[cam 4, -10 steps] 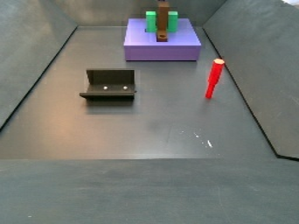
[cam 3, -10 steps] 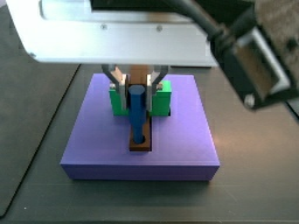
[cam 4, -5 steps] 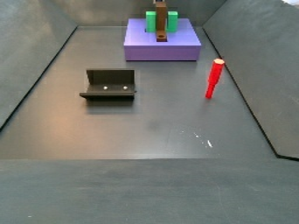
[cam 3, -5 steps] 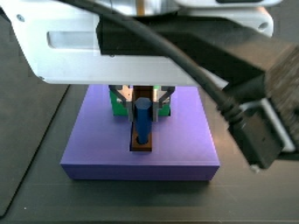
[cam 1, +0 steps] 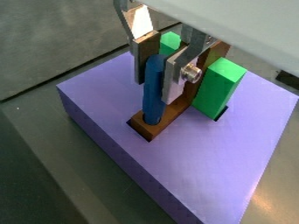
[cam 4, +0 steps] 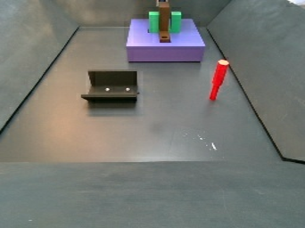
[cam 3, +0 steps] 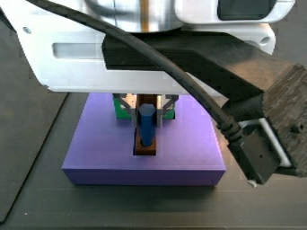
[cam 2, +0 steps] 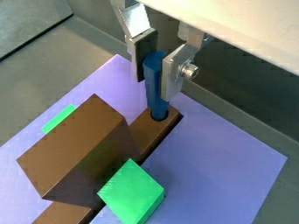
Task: Pick up the blue object. Move up. Place the blue object on the fixture. Regrasp the blue object. Move to above the board. Insert the blue object.
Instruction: Insert the blue object.
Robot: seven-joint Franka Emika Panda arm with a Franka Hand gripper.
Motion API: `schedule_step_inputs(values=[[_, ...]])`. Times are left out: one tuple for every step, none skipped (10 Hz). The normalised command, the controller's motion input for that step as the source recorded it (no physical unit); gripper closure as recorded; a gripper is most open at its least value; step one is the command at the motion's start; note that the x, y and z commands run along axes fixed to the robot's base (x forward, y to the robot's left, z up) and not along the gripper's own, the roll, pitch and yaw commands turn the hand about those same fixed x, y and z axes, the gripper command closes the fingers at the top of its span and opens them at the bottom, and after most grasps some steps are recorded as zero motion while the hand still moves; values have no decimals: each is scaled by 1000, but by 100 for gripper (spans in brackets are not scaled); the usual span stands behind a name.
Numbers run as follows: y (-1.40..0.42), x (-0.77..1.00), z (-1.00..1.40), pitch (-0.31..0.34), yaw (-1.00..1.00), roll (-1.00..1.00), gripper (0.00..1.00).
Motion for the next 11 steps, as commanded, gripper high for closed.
schedule_step_inputs(values=[[151, 131, -351, 136, 0, -373, 100], [120, 137, -277, 127, 0, -411, 100], [71, 43, -474, 74, 0, -330, 100], [69, 0, -657, 0, 0, -186, 100], [-9, -103, -406, 0, 51, -77, 100], [-280, -80, -260, 0, 174, -50, 100], [0, -103, -446, -27, 17, -90, 100], [0, -83, -363, -11, 0, -63, 100], [77, -26, -411, 0, 0, 0, 100], [51, -31, -471, -16, 0, 0, 100], [0, 0, 0, 0, 0, 0, 100]])
